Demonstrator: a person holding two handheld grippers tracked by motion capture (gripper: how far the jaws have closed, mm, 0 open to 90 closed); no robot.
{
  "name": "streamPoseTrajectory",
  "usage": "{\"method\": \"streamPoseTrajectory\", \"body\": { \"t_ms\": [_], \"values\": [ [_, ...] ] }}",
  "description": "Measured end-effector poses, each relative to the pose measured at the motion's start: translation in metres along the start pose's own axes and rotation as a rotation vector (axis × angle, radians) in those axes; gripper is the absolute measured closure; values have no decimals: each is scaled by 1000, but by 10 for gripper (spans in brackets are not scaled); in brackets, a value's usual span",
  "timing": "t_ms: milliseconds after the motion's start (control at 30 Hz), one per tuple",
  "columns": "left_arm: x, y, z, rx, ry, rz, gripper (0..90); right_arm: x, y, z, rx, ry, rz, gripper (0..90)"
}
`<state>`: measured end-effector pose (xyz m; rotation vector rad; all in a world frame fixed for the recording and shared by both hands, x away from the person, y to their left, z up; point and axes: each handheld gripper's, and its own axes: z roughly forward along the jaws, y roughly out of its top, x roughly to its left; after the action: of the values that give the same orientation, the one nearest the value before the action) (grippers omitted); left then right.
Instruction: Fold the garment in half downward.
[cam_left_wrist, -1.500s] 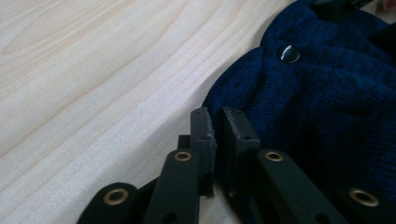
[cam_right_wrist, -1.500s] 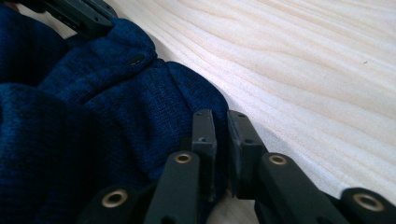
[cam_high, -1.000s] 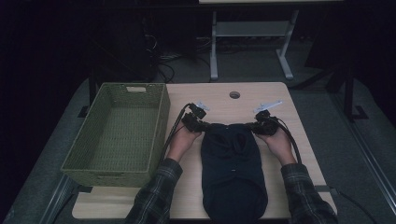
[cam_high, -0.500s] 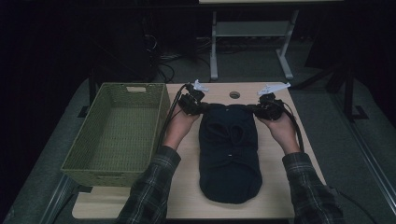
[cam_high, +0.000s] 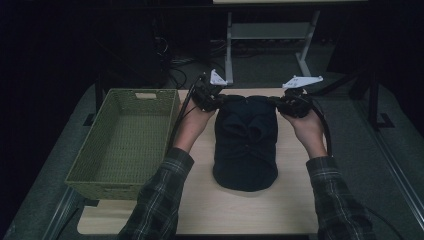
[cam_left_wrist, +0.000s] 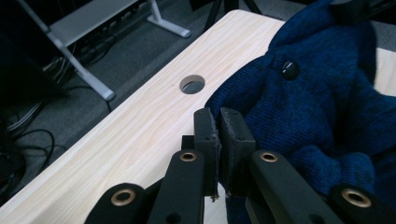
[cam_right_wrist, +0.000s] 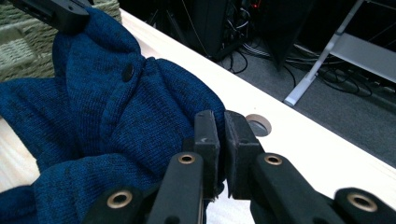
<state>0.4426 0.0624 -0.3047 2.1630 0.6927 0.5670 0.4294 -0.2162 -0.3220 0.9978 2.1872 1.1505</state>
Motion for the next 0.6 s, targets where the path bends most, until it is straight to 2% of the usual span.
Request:
{"method": "streamPoseTrajectory", "body": {
  "t_ms": [67, 167, 267, 400, 600],
  "values": [
    [-4, -6, -3, -25, -23, -21, 861, 3, -6, -3, -14, 1, -3, 845],
    [-10, -14, -9, -54, -53, -42, 860, 6, -17, -10, -36, 29, 25, 843],
    [-16, -22, -16, -76, -71, -50, 860, 11, -25, -17, -56, 48, 35, 841],
    [-26, -34, -20, -74, -88, -44, 859, 21, -34, -26, -58, 53, 16, 837],
    [-35, -48, -21, -62, -102, -36, 858, 32, -50, -27, -38, 67, 2, 833]
  ]
}}
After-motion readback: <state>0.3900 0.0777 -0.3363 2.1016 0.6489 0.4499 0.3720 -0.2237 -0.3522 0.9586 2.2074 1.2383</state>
